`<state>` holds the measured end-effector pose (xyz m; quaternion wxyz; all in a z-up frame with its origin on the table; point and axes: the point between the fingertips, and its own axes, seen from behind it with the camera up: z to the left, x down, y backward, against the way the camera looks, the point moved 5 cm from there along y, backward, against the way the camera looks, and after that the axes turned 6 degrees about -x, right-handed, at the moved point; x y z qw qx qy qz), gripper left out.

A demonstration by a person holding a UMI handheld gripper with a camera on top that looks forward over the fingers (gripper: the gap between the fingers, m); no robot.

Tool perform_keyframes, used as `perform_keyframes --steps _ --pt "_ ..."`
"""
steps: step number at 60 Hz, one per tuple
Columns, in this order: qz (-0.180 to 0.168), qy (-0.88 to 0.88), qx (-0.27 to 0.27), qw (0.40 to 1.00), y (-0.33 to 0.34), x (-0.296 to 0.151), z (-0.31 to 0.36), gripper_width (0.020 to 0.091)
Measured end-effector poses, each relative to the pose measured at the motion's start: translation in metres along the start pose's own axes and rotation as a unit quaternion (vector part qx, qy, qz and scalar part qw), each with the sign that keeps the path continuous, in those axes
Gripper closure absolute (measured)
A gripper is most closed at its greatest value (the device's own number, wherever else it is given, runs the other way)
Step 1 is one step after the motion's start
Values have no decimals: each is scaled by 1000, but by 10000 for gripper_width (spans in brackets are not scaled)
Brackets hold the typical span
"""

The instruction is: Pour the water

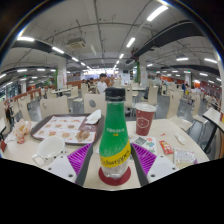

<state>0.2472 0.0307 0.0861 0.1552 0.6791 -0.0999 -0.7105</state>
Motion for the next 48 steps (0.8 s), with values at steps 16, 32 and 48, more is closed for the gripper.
perform_keyframes --steps 16,32,48 --pt "56 -32 41 997 85 -22 39 253" --pt "118 -7 38 992 190 -54 195 253" --pt "117 21 -9 993 226 -91 335 258"
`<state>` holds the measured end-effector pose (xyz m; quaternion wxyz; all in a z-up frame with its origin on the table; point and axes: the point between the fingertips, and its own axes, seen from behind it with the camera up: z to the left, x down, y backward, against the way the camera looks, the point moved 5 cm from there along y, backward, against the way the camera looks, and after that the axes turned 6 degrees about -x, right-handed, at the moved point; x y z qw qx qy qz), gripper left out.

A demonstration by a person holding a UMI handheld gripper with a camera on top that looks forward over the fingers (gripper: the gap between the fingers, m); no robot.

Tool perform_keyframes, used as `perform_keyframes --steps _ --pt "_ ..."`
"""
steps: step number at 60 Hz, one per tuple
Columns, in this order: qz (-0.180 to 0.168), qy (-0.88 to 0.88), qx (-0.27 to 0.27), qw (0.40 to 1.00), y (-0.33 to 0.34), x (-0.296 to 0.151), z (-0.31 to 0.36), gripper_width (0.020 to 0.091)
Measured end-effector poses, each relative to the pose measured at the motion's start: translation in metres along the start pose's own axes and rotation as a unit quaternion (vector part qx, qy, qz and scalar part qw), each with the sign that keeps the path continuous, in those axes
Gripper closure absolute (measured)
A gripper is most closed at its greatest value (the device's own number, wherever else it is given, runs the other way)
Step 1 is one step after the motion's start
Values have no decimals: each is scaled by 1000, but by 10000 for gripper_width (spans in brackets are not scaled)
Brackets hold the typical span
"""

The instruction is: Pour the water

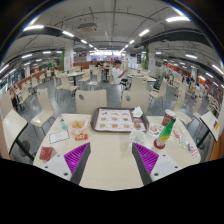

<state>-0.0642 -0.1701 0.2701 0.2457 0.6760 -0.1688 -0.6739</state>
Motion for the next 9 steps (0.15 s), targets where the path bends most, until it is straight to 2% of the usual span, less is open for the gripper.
perform_keyframes --steps 6,9 --pt "-15 -9 10 1000 2 -6 10 252" --pt "-10 -22 9 1000 3 -6 14 253"
